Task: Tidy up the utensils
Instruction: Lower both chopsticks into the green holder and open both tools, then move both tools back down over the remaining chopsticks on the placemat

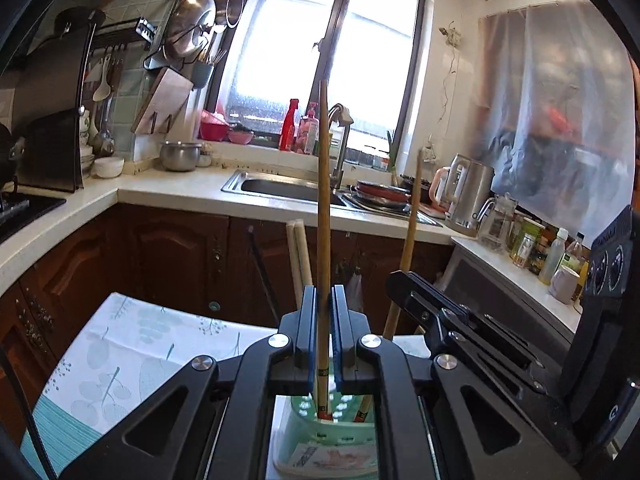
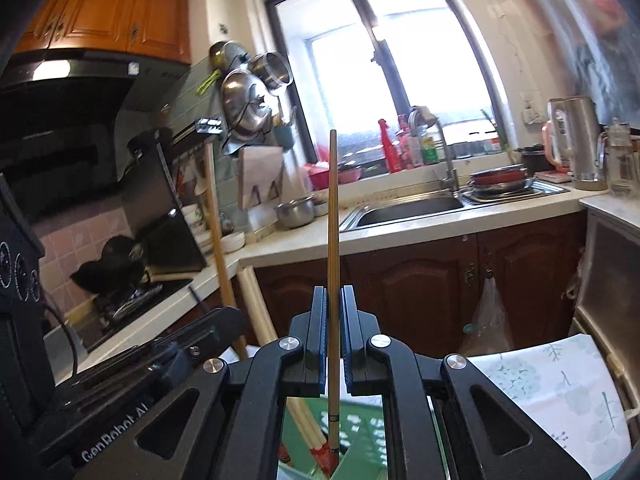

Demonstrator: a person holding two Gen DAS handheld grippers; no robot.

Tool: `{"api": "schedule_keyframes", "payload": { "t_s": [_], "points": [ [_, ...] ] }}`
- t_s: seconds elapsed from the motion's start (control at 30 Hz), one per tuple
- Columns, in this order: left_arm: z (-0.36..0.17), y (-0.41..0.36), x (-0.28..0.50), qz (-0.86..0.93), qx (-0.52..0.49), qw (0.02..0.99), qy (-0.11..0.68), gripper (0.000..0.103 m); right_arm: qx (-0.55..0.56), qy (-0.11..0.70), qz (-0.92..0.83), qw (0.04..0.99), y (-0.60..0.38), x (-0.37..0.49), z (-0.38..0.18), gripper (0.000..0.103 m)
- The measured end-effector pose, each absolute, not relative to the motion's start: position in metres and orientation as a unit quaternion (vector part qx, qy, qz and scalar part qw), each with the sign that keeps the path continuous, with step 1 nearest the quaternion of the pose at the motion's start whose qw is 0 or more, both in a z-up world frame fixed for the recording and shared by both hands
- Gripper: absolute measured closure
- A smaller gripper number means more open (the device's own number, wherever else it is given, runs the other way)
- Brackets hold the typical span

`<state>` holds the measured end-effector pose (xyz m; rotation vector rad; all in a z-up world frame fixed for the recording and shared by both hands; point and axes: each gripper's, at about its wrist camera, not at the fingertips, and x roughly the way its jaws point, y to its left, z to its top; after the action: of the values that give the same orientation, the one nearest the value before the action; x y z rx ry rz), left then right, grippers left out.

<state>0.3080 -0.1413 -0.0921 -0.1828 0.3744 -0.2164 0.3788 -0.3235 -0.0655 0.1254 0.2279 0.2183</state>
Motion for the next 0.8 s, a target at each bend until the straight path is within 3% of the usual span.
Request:
{"api": "schedule_keyframes", "payload": {
  "t_s": [0.23,0.5,0.8],
  "points": [
    [-0.110,-0.131,0.312,-0.104,-0.105,0.959,0.242,0.096,0.021,0.175,0.159,0.971,-0.305,0.378,-0.102,0.096],
    [-0.109,-0.121,0.303,-0.082,-0.097,0.948,0.291,0.064,0.042,0.220,0.142,0.964,-0.311,0.368,-0.123,0.086],
    [-0.106,-0.122,0.259,-0.095,-0.033,0.914,0.392,0.063,0.060,0.290,0.127,0.947,-0.310,0.314,-0.108,0.081]
  ]
}}
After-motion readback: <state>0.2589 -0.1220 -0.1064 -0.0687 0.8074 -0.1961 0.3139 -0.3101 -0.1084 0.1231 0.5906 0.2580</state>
